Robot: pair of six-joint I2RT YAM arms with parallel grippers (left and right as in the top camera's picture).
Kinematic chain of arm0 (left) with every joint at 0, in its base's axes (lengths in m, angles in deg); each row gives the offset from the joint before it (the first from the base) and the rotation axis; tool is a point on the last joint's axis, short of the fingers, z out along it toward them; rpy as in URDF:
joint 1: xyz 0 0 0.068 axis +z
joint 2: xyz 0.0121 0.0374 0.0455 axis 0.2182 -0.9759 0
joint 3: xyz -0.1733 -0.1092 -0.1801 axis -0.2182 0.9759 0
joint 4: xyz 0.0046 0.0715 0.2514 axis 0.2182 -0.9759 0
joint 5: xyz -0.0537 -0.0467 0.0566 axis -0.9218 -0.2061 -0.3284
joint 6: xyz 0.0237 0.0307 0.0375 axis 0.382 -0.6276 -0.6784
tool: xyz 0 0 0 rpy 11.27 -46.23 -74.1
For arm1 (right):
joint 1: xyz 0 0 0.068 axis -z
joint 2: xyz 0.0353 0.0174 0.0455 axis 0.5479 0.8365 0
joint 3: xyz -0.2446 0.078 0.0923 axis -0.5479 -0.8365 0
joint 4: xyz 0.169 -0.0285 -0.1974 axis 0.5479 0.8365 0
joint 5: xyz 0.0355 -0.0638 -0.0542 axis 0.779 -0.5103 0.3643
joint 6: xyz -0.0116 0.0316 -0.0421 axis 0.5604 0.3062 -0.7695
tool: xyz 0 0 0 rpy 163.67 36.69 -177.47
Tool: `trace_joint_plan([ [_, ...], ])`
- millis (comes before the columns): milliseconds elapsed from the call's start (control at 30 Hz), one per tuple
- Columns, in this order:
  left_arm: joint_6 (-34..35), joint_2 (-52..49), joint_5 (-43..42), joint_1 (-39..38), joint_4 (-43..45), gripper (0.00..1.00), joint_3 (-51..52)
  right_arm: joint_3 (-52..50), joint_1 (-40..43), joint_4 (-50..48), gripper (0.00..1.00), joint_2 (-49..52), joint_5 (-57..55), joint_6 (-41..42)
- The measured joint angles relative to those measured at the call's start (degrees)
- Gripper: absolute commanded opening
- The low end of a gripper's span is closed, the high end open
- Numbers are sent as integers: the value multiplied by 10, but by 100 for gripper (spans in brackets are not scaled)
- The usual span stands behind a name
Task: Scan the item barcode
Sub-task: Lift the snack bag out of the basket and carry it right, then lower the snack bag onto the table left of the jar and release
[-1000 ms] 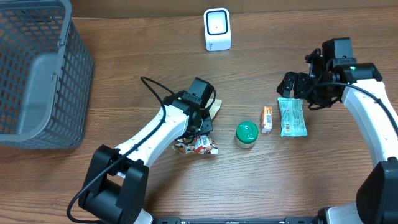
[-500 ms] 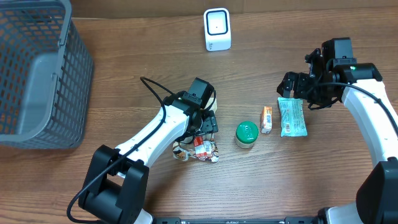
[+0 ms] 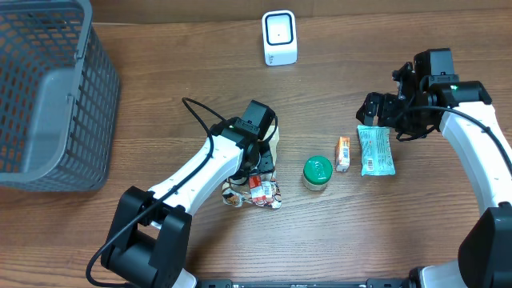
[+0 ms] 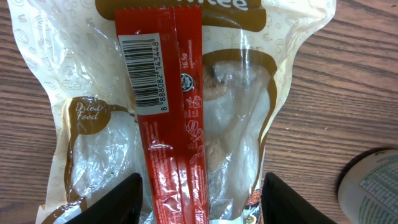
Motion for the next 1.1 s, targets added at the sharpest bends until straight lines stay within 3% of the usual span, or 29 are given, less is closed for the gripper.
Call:
trace_joint_plan([
  [67,0,0,0,0,0,50,0,0,0,0,100,0,0,0],
  [233,-7,-8,9,0,0,24,5,0,0,0,100,0,0,0],
  [400,-13,-15,17,0,1,18,8,0,0,0,100,0,0,0],
  [533,-28,-15,21,0,-4,5,7,0,0,0,100,0,0,0],
  [767,-65,-17,30,9,-72,11,-40,0,0,0,100,0,0,0],
  [1100,-98,-17,43,14,-88,17,-70,0,0,0,100,0,0,0],
])
